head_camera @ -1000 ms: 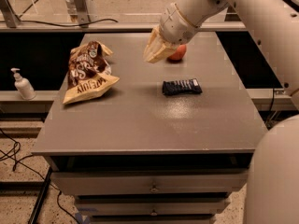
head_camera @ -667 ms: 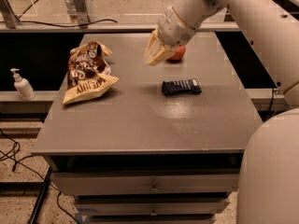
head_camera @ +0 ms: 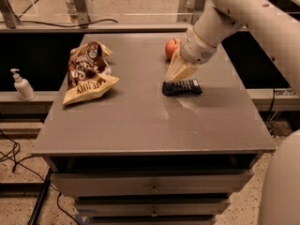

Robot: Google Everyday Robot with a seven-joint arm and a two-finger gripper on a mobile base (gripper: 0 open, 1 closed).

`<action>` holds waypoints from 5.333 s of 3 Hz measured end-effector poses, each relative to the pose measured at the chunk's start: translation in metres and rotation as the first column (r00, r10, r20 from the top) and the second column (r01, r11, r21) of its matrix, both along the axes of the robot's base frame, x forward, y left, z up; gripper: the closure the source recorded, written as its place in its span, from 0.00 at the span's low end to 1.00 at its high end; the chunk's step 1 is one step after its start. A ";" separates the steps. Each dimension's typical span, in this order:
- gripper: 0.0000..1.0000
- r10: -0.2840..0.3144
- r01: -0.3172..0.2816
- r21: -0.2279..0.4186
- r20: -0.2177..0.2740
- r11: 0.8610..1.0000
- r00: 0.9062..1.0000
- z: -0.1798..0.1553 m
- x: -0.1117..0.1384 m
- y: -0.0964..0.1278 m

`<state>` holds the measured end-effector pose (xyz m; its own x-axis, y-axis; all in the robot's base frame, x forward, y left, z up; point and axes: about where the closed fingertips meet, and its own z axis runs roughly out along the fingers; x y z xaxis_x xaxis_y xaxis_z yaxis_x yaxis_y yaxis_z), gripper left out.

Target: Move rxbar blueberry near brown chip bag

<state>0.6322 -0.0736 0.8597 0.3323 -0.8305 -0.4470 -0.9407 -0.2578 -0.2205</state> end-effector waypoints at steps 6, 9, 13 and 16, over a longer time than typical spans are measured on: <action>0.40 -0.071 0.067 -0.045 -0.089 0.997 0.994 -0.038 -0.011 -0.033; 1.00 -0.077 0.073 -0.046 -0.095 0.996 0.993 -0.030 -0.009 -0.034; 1.00 0.065 -0.065 -0.004 -0.022 0.998 0.998 0.007 0.028 0.076; 0.38 0.143 -0.142 0.015 -0.064 0.990 0.988 -0.005 0.011 0.126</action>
Offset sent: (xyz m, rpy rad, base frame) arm -0.0209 -0.0181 -0.0117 -0.0205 0.0383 -0.0204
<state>0.6437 0.0520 0.8548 0.4170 -0.7719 -0.4798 -0.9069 -0.3884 -0.1633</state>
